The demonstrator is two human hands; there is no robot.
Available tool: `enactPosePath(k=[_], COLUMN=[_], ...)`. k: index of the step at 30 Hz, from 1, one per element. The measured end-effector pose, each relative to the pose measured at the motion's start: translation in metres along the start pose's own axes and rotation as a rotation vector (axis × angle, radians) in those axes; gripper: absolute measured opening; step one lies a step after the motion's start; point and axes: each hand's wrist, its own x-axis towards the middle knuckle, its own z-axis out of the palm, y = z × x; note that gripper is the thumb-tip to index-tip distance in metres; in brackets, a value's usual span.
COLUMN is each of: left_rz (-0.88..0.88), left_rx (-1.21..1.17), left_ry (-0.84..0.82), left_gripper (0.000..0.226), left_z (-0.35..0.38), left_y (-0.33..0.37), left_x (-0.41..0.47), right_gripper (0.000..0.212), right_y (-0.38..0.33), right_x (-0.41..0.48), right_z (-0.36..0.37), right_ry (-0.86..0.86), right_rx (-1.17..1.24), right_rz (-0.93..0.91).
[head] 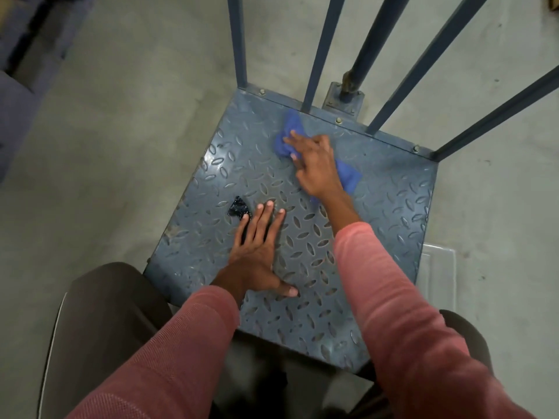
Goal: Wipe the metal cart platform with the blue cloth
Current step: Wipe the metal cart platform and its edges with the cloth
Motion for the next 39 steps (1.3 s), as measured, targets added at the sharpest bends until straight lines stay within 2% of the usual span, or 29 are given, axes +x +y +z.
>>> enactPosePath(k=[1,2,4,5,6,8,10,13,14,15,17,18,19,20,21,24,25,26,27,29,30,31,33,35,36,37,39], left_rz=[0.002,0.006,0.006,0.004,0.004,0.008,0.004,-0.015,-0.022,-0.026,-0.024,-0.026,-0.032,-0.041,-0.047,-0.014,0.006,0.013,0.009,-0.005,-0.009,-0.005,-0.013,-0.064,-0.060,-0.024,0.057], left_rx=[0.000,0.000,0.002,0.005,0.010,0.036,0.056,0.101,0.114,0.122,0.116,0.116,0.126,0.133,0.134,0.099,0.086,0.084,0.081,0.070,0.075,0.074,0.114,0.239,0.268,0.235,0.082], left_ry=[0.011,0.017,0.026,0.030,0.029,0.007,0.009,-0.017,-0.029,-0.030,-0.008,0.006,0.008,0.001,-0.015,-0.016,-0.012,-0.018,-0.027,-0.022,-0.024,-0.021,-0.001,0.210,0.247,0.153,-0.129], left_gripper=[0.171,0.171,0.171,0.171,0.170,0.169,0.165,0.167,0.163,0.154,0.129,0.122,0.120,0.121,0.126,0.147,0.151,0.155,0.157,0.153,0.147,0.138,0.115,0.099,0.098,0.101,0.121], left_z=[0.000,0.001,0.002,0.003,0.002,0.002,0.003,0.005,0.006,0.008,0.008,0.008,0.008,0.009,0.010,0.013,0.013,0.011,0.009,0.009,0.009,0.006,0.008,0.006,0.003,0.003,0.004], left_y=[0.000,0.000,0.000,0.000,0.001,0.000,0.000,0.001,0.001,0.000,-0.001,-0.001,0.000,0.001,0.001,-0.003,-0.004,-0.003,-0.002,-0.001,-0.001,-0.001,-0.003,-0.005,-0.005,-0.004,-0.003], left_x=[-0.001,-0.001,-0.001,-0.001,-0.001,0.000,0.001,0.003,0.002,0.003,0.005,0.005,0.006,0.006,0.006,0.007,0.006,0.005,0.005,0.006,0.006,0.005,0.004,0.000,-0.002,-0.002,0.002], right_gripper=[0.044,0.044,0.048,0.051,0.053,0.051,0.053,0.064,0.066,0.065,0.056,0.051,0.049,0.051,0.053,0.057,0.057,0.055,0.052,0.052,0.051,0.050,0.052,0.056,0.056,0.054,0.046], right_y=[0.002,0.007,0.016,0.015,0.009,-0.013,-0.043,-0.082,-0.086,-0.086,-0.076,-0.070,-0.068,-0.072,-0.078,-0.089,-0.086,-0.080,-0.070,-0.053,-0.052,-0.058,-0.080,-0.107,-0.118,-0.126,-0.132], right_x=[-0.006,-0.014,-0.032,-0.040,-0.043,-0.035,-0.015,0.009,0.013,0.015,0.007,0.000,-0.006,-0.010,-0.012,-0.004,0.000,0.005,0.010,0.015,0.018,0.024,0.037,0.054,0.067,0.081,0.111], right_z=[-0.003,-0.004,-0.002,0.001,0.005,0.009,0.017,0.023,0.022,0.019,0.014,0.014,0.018,0.022,0.028,0.041,0.038,0.034,0.029,0.020,0.020,0.023,0.034,0.044,0.048,0.050,0.052], right_ry=[0.061,0.157,0.314,0.327,0.324,0.321,0.233,0.045,0.073,0.183,0.482,0.526,0.493,0.432,0.361,0.080,0.065,0.153,0.281,0.480,0.469,0.416,0.291,0.156,0.082,0.006,-0.207], right_rx=[0.056,0.081,0.025,-0.031,-0.059,-0.014,0.029,0.122,0.172,0.220,0.303,0.276,0.188,0.091,0.015,0.045,0.127,0.246,0.319,0.207,0.122,0.065,0.009,-0.025,-0.002,0.028,0.111], right_rz=[-0.018,0.108,0.612,0.839,0.977,1.049,0.870,0.294,0.220,0.274,0.667,0.901,1.055,1.068,0.938,0.289,0.219,0.300,0.488,0.865,0.965,0.974,0.799,0.543,0.436,0.336,0.132])
